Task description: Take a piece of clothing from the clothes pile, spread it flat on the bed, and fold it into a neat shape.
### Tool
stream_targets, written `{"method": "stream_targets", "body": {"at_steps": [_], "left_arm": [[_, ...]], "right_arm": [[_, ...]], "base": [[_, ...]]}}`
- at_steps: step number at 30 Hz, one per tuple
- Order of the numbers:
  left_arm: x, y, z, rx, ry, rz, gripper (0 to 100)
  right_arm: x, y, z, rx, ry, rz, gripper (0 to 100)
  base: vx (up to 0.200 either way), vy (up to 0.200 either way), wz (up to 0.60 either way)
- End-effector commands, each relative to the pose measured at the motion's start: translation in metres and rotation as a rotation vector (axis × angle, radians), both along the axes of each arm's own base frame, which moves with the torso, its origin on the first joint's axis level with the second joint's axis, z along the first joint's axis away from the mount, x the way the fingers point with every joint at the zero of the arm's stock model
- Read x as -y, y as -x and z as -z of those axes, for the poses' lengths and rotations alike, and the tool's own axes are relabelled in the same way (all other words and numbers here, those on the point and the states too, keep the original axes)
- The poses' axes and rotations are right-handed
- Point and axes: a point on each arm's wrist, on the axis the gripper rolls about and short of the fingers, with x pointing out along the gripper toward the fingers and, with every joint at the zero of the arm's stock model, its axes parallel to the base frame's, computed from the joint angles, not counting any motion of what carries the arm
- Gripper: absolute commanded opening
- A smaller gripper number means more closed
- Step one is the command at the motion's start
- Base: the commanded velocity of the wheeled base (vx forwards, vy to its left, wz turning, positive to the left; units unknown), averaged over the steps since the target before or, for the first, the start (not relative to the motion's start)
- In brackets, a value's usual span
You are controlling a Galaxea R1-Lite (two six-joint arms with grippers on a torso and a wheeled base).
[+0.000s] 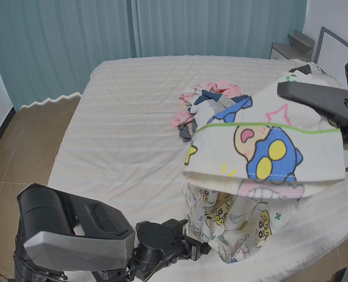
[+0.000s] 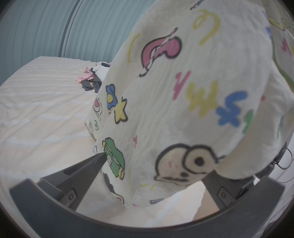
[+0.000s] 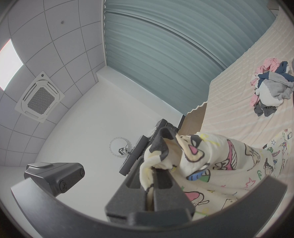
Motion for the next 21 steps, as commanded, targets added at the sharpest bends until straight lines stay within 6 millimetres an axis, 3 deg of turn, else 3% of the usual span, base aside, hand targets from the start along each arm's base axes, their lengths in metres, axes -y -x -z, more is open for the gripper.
{"method": "stream_targets", "body": {"at_steps": [1,4,5,13,17,21], "left_arm": [[-0.002,-0.007,0.003,0.011,0.002,-0.022,100],[-0.001,-0.009,0.006,0.012,0.000,-0.026,100],[0.001,-0.010,0.006,0.016,0.003,-0.029,0],[-0.005,-0.011,0.006,0.037,-0.026,-0.144,0],[-0.018,-0.016,-0.011,0.070,-0.009,-0.258,0],[-0.039,-0.003,-0.027,0.060,-0.020,-0.275,0]], "right_arm": [[-0.001,0.000,0.000,-0.002,-0.002,-0.005,0],[0.000,0.001,-0.001,-0.008,-0.006,-0.005,0],[0.000,0.001,0.000,-0.012,-0.006,-0.003,0],[0.017,-0.001,0.004,-0.019,-0.006,0.100,0],[0.035,-0.001,0.008,-0.016,-0.006,0.185,0],[0.054,-0.007,0.013,-0.029,0.006,0.294,0]], "base": [[0.000,0.000,0.00],[0.000,0.000,0.00],[0.000,0.000,0.00],[0.000,0.000,0.00],[0.000,0.000,0.00],[0.000,0.000,0.00]]}}
